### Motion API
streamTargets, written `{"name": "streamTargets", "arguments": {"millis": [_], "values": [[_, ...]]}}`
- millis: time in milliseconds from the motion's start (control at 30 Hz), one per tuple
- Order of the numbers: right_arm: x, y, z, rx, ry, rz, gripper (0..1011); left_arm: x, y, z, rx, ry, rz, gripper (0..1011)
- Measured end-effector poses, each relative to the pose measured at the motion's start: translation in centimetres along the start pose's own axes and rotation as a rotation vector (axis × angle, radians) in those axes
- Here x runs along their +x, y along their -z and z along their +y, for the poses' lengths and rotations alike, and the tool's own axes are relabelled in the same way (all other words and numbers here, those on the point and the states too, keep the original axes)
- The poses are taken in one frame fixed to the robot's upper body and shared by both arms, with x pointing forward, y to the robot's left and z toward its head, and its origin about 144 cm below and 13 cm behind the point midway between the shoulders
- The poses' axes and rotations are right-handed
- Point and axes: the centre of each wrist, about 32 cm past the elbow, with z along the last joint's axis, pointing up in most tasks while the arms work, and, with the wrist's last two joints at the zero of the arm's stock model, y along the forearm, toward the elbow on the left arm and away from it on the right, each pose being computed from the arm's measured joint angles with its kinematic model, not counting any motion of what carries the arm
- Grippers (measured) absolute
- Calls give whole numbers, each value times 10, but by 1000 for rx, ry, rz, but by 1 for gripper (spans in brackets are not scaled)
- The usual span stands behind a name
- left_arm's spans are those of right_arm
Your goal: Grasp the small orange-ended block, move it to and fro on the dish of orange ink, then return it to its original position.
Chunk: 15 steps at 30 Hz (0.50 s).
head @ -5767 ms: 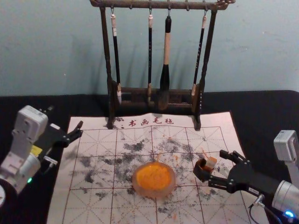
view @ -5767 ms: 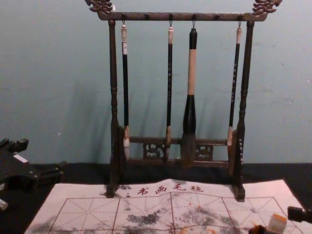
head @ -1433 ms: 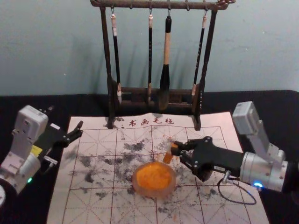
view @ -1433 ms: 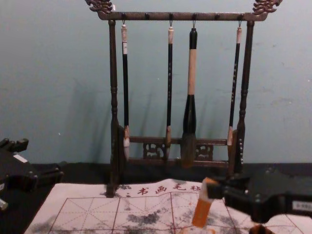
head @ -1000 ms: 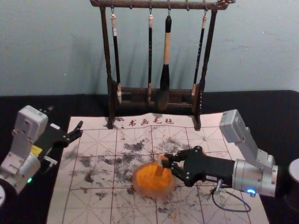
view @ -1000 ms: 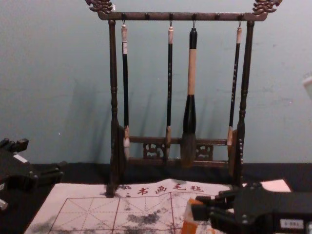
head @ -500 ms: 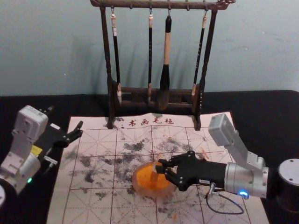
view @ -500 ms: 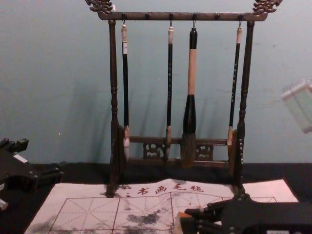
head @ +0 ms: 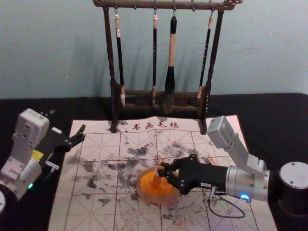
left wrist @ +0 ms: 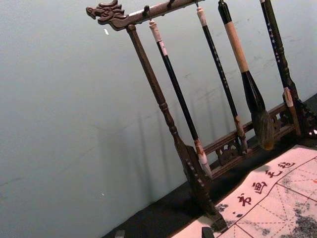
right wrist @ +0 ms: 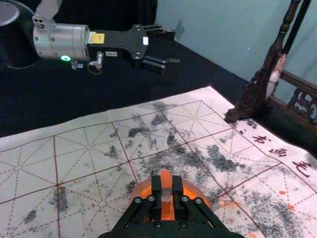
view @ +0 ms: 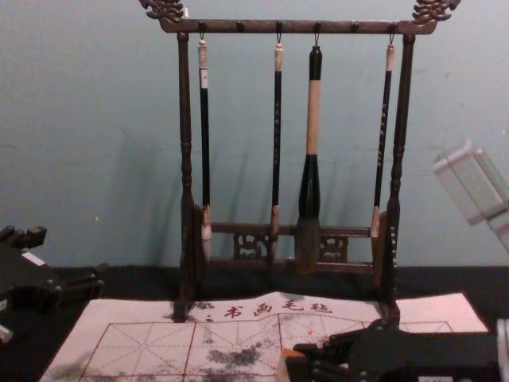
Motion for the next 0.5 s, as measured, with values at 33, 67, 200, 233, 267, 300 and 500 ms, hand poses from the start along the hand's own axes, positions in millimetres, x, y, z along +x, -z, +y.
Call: {"name": "streamTargets", "arguments": {"millis": [33, 67, 200, 233, 267, 300, 500], "values": [[0, 0, 0, 0, 2, 0, 104, 0, 0, 0, 0, 0, 0, 1001], [1, -1, 1, -1, 6, -1, 104, 0, 0, 0, 0, 0, 0, 1001], [3, -1, 1, -3, 17, -3, 104, 0, 0, 0, 0, 0, 0, 1001], [4, -1, 0, -3, 20, -3, 104, 0, 0, 0, 0, 0, 0, 1001], [4, -2, 0, -3, 22, -3, 104, 0, 0, 0, 0, 0, 0, 1001], [5, -2, 0, -4, 28, -3, 104, 0, 0, 0, 0, 0, 0, 1001], [7, -2, -2, -8, 49, 0, 104, 0, 0, 0, 0, 0, 0, 1001]]}}
